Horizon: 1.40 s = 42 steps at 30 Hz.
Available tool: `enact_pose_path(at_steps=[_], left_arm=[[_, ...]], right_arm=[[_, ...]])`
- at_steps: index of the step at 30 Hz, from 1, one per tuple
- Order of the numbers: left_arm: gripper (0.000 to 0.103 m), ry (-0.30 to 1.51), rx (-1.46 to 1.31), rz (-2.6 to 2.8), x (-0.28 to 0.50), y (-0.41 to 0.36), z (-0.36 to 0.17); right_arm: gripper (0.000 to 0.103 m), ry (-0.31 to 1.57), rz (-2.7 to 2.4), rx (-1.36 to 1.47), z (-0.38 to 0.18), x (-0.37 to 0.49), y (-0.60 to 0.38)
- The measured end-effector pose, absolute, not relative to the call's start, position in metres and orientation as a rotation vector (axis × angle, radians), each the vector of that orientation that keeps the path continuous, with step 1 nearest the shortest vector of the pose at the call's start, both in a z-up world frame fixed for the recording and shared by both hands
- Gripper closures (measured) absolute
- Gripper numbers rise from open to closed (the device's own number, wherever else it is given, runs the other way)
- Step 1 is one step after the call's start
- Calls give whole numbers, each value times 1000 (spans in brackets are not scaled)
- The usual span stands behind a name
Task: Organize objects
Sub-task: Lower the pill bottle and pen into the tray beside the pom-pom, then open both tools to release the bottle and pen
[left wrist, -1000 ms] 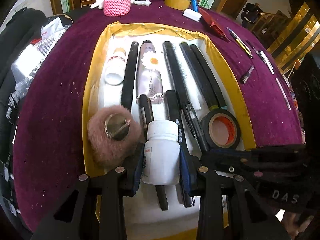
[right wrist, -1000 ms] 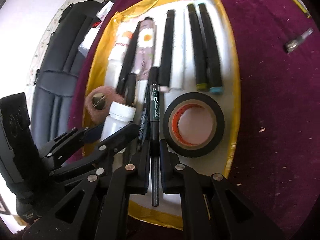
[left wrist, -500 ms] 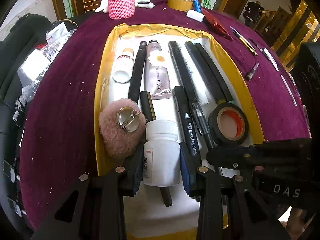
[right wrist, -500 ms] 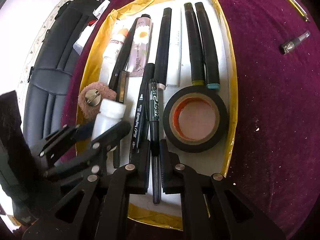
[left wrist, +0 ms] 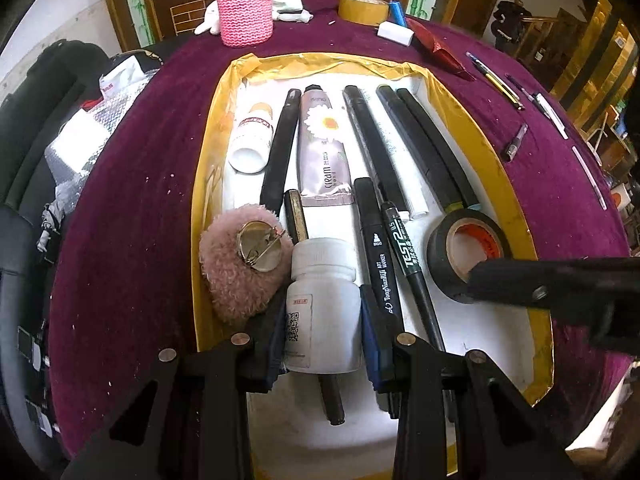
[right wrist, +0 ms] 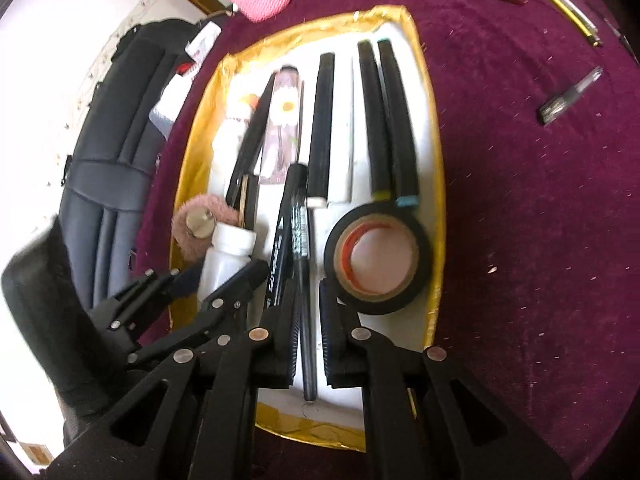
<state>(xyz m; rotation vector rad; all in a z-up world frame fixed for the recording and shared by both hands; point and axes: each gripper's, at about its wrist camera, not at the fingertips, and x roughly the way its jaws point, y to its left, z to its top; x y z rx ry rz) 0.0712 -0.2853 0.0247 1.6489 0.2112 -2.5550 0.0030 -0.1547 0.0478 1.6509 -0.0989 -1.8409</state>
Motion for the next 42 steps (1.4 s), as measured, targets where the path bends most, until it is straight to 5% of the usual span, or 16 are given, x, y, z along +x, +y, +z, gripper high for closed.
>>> enact_pose_path(at_steps=[10, 23, 33, 36, 39, 42], left_arm=[[73, 195, 1573, -2468, 76, -272, 36], [50, 189, 1429, -2378, 94, -232, 62], [45, 169, 1105, -2356, 128, -199, 108], [38, 203, 949, -2355, 145, -194, 133], [6, 214, 811, -2359, 161, -189, 155], [2, 174, 646, -2340, 180, -180, 181]], right_arm=[[95, -106, -1832, 1636, 57, -5, -125], [94, -74, -1801, 1558, 71, -5, -81], [84, 16, -1788, 1461, 81, 10, -65], [82, 46, -1791, 1420, 86, 16, -61], [80, 64, -1798, 1379, 91, 22, -58], [79, 85, -1807, 1334, 97, 28, -55]])
